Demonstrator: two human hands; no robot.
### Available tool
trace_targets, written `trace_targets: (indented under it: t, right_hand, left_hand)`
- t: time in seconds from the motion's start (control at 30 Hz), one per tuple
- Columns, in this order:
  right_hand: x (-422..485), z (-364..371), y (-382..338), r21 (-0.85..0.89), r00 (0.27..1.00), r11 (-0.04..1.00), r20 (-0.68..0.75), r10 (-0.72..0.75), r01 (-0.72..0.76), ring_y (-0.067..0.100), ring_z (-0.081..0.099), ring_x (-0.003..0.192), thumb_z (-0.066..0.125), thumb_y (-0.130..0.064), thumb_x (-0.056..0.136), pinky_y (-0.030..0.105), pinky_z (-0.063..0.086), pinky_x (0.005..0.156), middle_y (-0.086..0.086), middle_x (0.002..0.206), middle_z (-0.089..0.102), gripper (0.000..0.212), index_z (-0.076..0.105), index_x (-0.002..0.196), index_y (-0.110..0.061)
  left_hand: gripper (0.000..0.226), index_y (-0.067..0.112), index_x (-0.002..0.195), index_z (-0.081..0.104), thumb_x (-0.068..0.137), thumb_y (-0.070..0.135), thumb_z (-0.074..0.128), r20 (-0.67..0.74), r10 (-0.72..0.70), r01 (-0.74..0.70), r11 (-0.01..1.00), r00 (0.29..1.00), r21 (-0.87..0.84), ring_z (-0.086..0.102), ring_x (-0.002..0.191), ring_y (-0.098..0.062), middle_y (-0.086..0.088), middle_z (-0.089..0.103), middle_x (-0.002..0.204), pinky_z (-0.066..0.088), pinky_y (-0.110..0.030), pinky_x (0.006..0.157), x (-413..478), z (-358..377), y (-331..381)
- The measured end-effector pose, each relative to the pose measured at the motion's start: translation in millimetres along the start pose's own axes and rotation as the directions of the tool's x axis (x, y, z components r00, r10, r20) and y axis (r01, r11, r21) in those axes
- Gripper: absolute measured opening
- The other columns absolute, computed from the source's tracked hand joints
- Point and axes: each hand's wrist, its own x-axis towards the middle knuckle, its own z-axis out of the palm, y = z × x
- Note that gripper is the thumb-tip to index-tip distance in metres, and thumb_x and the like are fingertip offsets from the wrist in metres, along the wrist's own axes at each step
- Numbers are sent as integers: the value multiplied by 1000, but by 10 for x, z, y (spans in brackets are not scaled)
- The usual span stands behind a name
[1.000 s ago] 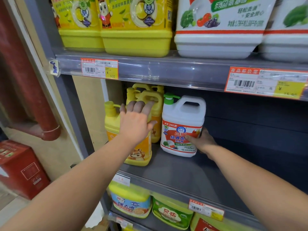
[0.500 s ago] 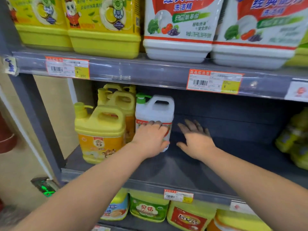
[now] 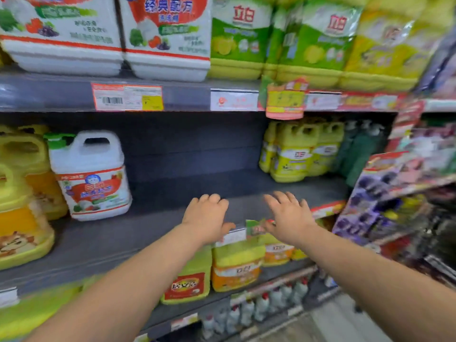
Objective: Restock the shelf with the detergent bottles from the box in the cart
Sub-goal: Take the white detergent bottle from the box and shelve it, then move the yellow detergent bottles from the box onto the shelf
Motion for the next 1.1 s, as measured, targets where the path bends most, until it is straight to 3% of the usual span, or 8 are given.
trace_targets:
  t: [0.17,0.3,0.43,0.8,0.93,1.1]
  right_hand:
    - [-1023,-13,889,5,985,985,0,175,-175,26,23,140,50,-55,86,50,27,109,4,152,26,73,21,146,-25]
    - [-1884,-38,1498,15,949,950,58,309,-311,27,22,140,49,-54,87,52,26,110,4,152,25,71,22,146,-25]
    - [-2728,-52,2082,-3,897,902,95,431,-432,27,22,140,49,-54,87,52,24,110,3,152,25,71,21,146,-27]
    - [-4029,-41,3380,2,654,658,115,748,-753,27,20,142,47,-57,88,53,21,112,-1,154,24,74,14,148,-31]
    - [-4172,-19,3947,-34,547,552,101,831,-833,26,20,142,48,-55,88,53,20,113,-1,154,25,72,16,147,-30]
    - [-4036,-50,4744,-64,476,480,60,877,-875,26,22,141,49,-56,86,52,24,112,-2,152,28,71,20,146,-30]
  left_hand:
    - [58,19,126,46,84,59,50,33,179,-177,982,983,-63,46,122,-29,-6,50,128,38,-42,97,-86,-12,1215]
    - [55,19,118,51,81,59,53,22,306,-302,948,952,-95,48,119,-29,-7,53,124,40,-42,95,-221,-69,2180]
    - [57,19,122,49,82,60,52,34,448,-440,888,893,-135,48,119,-29,-7,53,124,40,-40,95,-371,-76,3142]
    - [53,16,115,51,82,58,54,35,724,-702,679,689,-216,47,120,-31,-8,52,122,39,-43,96,-169,-172,5184]
    - [56,17,118,52,82,60,52,25,812,-787,573,584,-228,49,117,-32,-9,53,121,41,-43,93,120,-55,5929]
    - [56,17,120,50,83,59,52,10,862,-832,492,507,-257,49,116,-31,-8,52,122,41,-43,92,719,-32,6691]
